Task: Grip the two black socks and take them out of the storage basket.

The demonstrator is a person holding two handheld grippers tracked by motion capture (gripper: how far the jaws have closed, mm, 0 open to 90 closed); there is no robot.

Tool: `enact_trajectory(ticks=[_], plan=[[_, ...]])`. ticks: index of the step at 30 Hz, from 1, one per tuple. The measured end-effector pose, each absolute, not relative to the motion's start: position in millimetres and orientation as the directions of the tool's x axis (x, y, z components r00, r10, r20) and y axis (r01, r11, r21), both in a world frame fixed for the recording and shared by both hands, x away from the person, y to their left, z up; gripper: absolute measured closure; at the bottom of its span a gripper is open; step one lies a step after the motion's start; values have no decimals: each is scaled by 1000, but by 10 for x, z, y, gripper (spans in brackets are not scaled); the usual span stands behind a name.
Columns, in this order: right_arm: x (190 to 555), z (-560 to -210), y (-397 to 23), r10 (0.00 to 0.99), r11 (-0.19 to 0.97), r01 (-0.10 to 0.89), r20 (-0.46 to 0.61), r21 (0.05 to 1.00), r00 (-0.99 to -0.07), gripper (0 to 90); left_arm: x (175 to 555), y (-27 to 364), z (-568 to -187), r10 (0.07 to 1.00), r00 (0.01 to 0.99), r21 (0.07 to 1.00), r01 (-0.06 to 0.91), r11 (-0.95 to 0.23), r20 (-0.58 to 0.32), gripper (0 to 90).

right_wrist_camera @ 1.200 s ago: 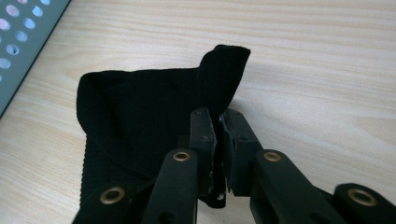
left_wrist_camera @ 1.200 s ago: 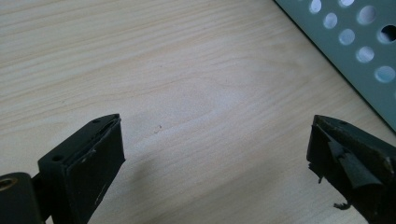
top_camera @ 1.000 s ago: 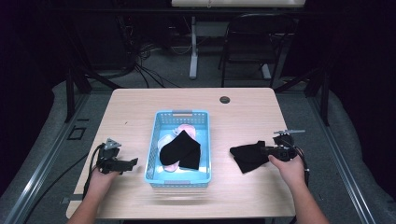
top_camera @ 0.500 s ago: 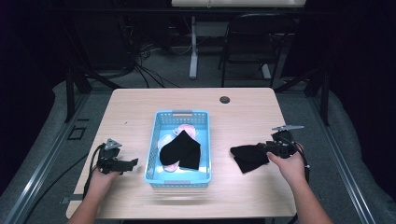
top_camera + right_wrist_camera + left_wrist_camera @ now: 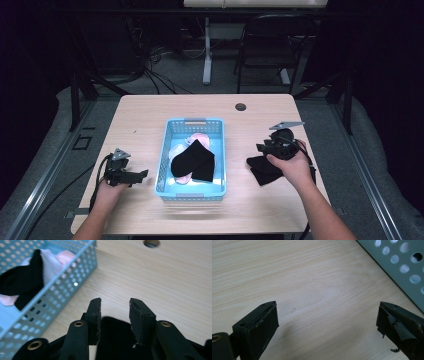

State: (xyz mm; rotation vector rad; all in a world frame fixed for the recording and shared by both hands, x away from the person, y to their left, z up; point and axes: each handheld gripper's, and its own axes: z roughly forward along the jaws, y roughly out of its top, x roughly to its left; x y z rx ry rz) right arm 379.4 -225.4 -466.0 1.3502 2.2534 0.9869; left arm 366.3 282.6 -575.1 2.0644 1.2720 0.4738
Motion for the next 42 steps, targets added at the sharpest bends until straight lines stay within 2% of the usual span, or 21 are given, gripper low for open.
enact_trajectory(ticks=[6,17,28,42], plan=[[3913,-4562,-1912,823,362,588,49,723,-566,609,3664,2831,-5750,885,464,696,647,-311,-35,42],[4018,-4467,-1503,783,401,560,45,724,-620,607,3665,2833,-5749,886,462,697,647,-308,-38,42],[4114,-4532,-1182,752,423,580,89,696,-654,684,3666,2836,-5748,886,461,699,647,-305,-40,42],[4239,-4752,-815,718,484,595,98,641,-689,711,3665,2837,-5746,887,459,701,648,-297,-48,42]])
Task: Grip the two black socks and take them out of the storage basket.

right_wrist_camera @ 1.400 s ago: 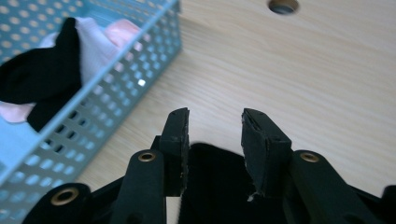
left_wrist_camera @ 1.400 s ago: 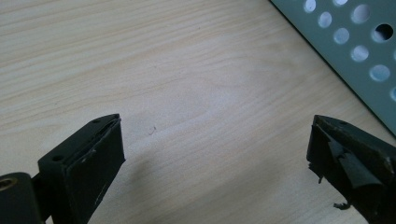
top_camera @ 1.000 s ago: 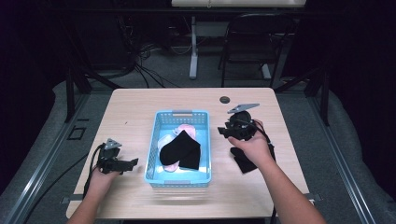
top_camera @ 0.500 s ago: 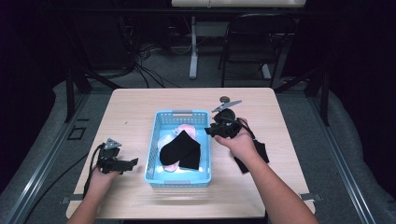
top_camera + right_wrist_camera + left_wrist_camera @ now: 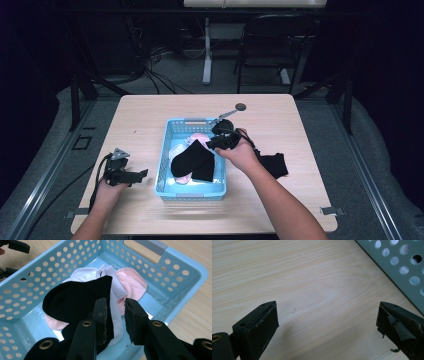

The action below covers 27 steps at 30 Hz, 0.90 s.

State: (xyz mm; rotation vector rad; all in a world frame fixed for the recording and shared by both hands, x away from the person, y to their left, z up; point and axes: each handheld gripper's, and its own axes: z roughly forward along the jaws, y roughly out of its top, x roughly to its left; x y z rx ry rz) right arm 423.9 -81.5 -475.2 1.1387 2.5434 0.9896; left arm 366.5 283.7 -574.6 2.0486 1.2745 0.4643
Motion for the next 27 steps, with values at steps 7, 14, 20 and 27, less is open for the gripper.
enact_trajectory(ticks=[7,14,20,27], plan=[[4268,-4835,-682,709,505,596,94,624,-699,712,3666,2842,-5744,886,462,703,645,-299,-48,42],[4312,-4920,-586,714,499,618,116,608,-691,711,3668,2845,-5741,884,465,704,643,-302,-45,42],[4353,-4957,-572,720,507,631,113,587,-684,718,3667,2846,-5740,884,465,705,642,-300,-47,42],[4347,-4983,-517,712,543,626,88,559,-697,853,3669,2848,-5740,884,465,706,642,-299,-48,42]])
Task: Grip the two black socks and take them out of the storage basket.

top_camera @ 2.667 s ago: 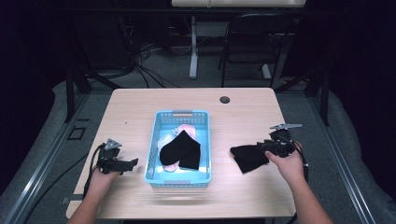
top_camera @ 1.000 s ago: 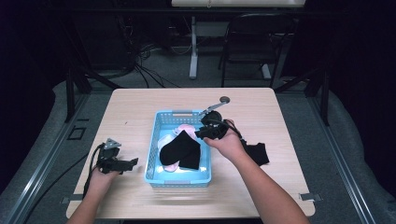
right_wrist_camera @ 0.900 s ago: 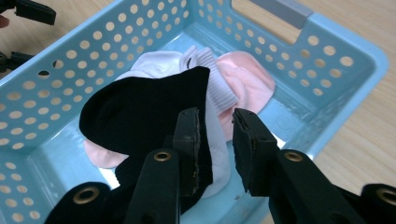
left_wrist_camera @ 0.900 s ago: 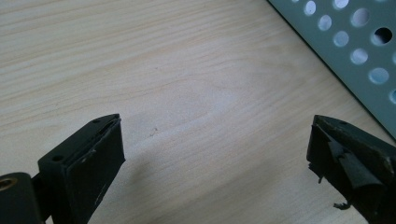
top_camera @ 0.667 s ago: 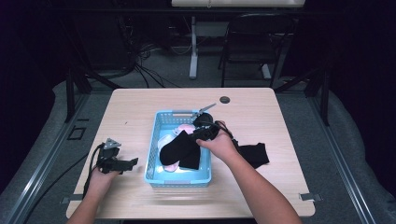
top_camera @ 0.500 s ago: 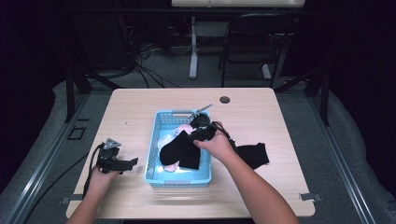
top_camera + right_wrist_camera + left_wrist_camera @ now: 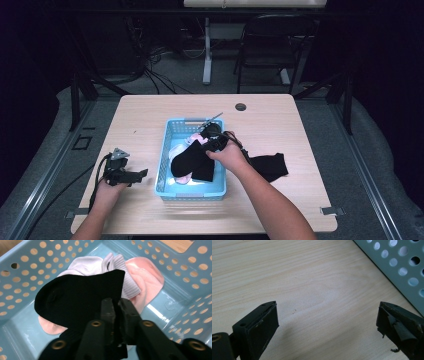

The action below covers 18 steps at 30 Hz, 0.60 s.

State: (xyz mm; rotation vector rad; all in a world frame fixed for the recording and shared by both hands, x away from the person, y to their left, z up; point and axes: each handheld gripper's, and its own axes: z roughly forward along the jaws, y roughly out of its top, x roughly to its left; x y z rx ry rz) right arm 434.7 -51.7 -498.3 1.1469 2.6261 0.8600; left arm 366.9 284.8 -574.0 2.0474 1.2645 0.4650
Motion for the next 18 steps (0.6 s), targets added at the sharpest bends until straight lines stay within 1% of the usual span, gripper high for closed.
enact_trajectory(ticks=[2,6,7,16,18], plan=[[4330,-4971,-511,713,535,624,92,570,-695,876,3669,2847,-5742,886,462,705,644,-296,-50,42],[4325,-4952,-524,706,546,623,94,561,-702,878,3668,2847,-5740,884,465,705,642,-300,-47,42],[4313,-4957,-518,713,524,625,104,579,-693,879,3668,2846,-5739,884,464,705,642,-300,-47,42],[4267,-4889,-524,690,540,607,108,583,-716,882,3669,2850,-5740,885,463,705,643,-300,-46,42],[4233,-4851,-524,689,520,608,125,600,-714,883,3670,2848,-5743,886,461,704,645,-297,-48,42]])
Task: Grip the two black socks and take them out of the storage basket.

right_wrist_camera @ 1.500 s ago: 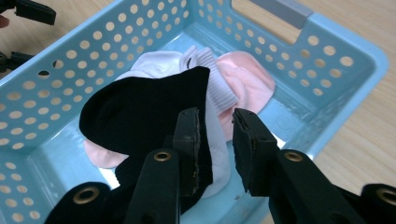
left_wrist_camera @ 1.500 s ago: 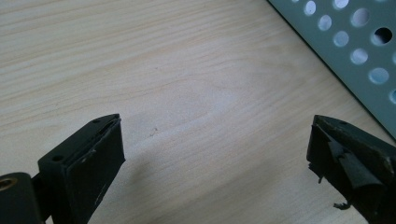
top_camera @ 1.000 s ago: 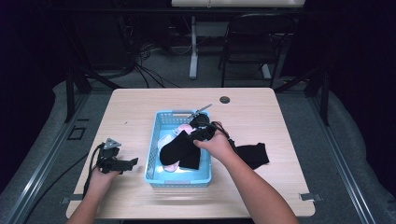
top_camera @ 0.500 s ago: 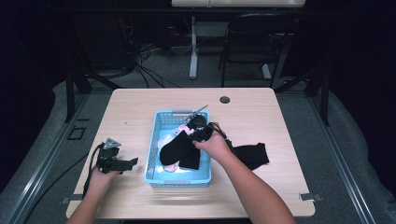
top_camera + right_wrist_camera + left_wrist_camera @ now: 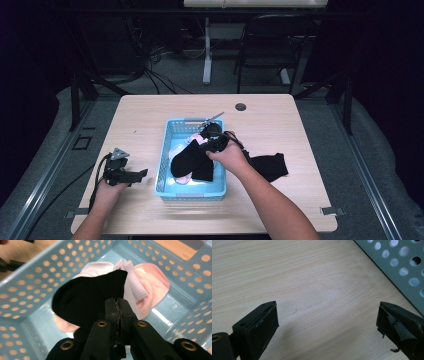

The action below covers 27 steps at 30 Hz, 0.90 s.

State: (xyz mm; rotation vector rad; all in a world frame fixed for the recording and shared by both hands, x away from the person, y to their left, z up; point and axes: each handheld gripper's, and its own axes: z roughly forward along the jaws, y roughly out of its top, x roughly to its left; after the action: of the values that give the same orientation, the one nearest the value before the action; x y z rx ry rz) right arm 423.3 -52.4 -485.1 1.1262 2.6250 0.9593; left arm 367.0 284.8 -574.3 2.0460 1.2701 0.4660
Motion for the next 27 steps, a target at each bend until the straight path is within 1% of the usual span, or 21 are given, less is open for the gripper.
enact_trajectory(ticks=[5,6,9,10,11,17,22,27], plan=[[4171,-4691,-543,665,529,577,119,623,-738,884,3670,2844,-5744,886,461,704,645,-297,-49,42],[4135,-4583,-548,651,537,560,113,632,-751,885,3670,2845,-5744,886,461,704,645,-297,-48,42],[4077,-4428,-545,642,533,542,106,650,-759,886,3670,2847,-5743,887,459,704,645,-296,-47,42],[4077,-4428,-545,642,533,542,106,650,-759,886,3670,2847,-5743,887,459,704,645,-296,-47,42],[4038,-4310,-549,635,535,522,92,664,-767,886,3669,2846,-5743,887,459,703,646,-296,-48,42],[3971,-4022,-580,627,523,494,79,694,-775,885,3670,2849,-5744,888,458,703,646,-297,-46,42],[3924,-3871,-610,621,514,476,73,714,-781,886,3672,2854,-5741,887,460,702,647,-299,-46,42],[3890,-3796,-634,615,509,463,70,726,-786,886,3674,2854,-5745,888,457,701,649,-296,-47,42]])
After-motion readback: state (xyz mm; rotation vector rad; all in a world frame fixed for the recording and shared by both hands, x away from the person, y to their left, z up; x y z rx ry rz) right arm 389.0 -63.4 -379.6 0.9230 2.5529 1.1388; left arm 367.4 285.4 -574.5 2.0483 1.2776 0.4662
